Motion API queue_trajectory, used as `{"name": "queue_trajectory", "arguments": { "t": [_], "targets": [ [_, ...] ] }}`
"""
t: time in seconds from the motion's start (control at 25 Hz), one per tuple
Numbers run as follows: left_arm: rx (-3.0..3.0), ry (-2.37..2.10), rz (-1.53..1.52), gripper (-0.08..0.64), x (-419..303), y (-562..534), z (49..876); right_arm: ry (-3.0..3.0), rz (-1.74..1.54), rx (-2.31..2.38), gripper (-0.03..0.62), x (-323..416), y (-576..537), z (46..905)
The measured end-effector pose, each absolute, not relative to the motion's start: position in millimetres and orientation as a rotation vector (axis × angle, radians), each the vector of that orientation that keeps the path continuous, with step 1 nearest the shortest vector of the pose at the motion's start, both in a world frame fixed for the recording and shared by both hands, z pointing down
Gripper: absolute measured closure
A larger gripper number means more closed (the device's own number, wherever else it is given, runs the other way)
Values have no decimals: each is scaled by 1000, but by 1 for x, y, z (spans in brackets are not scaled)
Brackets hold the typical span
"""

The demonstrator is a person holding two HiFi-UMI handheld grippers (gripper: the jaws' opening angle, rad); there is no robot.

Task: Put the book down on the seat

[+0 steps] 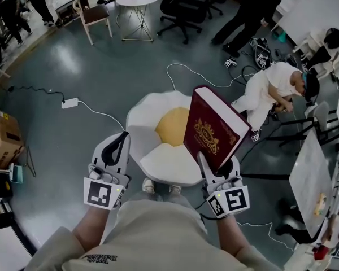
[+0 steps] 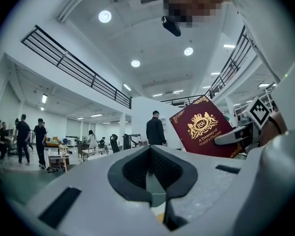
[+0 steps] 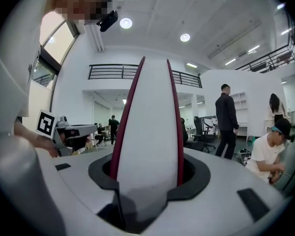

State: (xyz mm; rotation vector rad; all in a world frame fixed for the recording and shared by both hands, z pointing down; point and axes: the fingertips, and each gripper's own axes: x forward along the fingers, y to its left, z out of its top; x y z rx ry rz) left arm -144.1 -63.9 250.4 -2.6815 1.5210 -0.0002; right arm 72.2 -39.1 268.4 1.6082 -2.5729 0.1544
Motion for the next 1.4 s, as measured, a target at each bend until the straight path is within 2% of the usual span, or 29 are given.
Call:
{"name": "queue_trajectory", "arguments": {
  "t": [0.76, 1.08, 1.4],
  "targets": [
    [-2696, 1631, -69, 557, -120, -101, 273, -2531, 307, 1462, 376, 83, -97, 312],
    [-2750, 1683, -133, 557, -117, -153, 333, -2408, 353, 1322, 374, 77, -154, 386],
    [-2811, 1664, -146, 557, -106, -201, 440, -2326, 400, 1230, 374, 68, -212, 501]
  ]
}}
